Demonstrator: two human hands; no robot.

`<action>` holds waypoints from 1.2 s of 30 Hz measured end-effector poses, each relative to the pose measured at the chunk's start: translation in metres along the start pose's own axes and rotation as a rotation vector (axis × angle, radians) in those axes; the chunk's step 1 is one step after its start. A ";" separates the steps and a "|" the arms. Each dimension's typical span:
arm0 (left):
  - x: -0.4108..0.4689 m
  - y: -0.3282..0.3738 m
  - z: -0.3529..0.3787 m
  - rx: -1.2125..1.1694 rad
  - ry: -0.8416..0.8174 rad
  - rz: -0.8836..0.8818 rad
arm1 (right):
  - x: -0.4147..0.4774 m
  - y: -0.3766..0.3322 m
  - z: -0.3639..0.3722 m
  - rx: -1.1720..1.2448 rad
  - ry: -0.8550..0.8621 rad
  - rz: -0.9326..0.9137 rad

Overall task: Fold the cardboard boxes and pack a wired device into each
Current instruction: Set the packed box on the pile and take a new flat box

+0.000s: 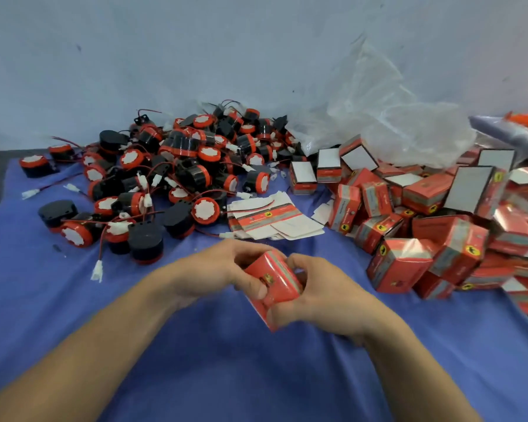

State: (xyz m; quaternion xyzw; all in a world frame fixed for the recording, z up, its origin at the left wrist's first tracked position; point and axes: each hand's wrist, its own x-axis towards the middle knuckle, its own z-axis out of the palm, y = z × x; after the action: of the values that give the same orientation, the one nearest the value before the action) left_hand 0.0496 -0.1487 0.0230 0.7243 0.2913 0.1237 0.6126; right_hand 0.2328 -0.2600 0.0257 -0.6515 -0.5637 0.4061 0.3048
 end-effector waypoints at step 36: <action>0.047 -0.007 0.008 0.505 0.797 0.592 | 0.057 -0.012 0.001 0.706 0.714 0.120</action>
State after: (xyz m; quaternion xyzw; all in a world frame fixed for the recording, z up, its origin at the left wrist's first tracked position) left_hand 0.0891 -0.1277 0.0068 0.7967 0.3052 0.4811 0.2016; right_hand 0.2280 -0.2024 0.0249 -0.6382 -0.2144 0.3407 0.6563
